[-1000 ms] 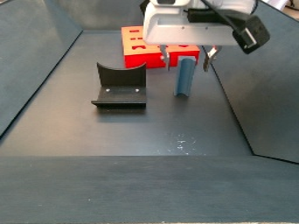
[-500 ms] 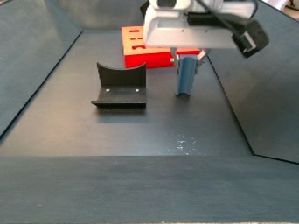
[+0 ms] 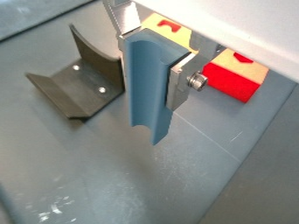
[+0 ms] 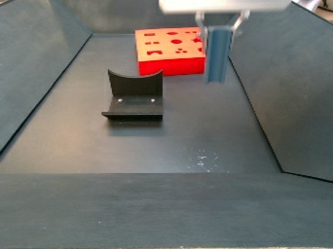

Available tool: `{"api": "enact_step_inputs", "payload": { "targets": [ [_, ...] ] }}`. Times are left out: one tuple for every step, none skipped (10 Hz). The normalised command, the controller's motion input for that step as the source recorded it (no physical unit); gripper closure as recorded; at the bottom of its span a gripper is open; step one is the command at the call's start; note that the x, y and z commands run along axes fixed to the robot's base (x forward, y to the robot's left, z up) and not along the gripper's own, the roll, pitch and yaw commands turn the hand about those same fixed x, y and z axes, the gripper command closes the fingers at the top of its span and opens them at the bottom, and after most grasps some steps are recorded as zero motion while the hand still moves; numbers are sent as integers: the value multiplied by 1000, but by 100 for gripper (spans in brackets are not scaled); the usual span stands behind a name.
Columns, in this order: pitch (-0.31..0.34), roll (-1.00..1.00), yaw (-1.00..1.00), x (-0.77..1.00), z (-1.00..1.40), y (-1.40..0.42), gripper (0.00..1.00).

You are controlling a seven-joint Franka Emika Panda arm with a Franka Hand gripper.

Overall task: Pick up the arch object. Move up. Place the arch object on the fixture. Regrasp the arch object. Rotate the arch object. Move to above the board. Insert the arch object.
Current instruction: Move to above the board.

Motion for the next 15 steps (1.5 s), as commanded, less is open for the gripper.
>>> {"api": "enact_step_inputs", "payload": {
  "targets": [
    [85,23,27,7,1000,97,100],
    [80,-19,18,8,1000,91,100],
    [76,-43,10,8,1000,86,100],
    [66,-84,0,6,1000,77,100],
    [60,-107,-7,2,1000,72,100],
    [48,-126,-12,0,1000,65,100],
    [45,-127,-15,-4,1000,61,100],
    [49,-120,-14,-5,1000,51,100],
    [50,-119,-15,-3,953,44,100],
    [52,-125,-14,-1,769,30,100],
    [53,-127,-13,-4,674,25,100],
    [47,-121,-13,-6,487,19,100],
    [44,-114,-15,-6,297,15,100],
    [36,-307,-134,214,161,-1000,100],
    [36,-271,-124,216,129,-1000,100]
  ]
}}
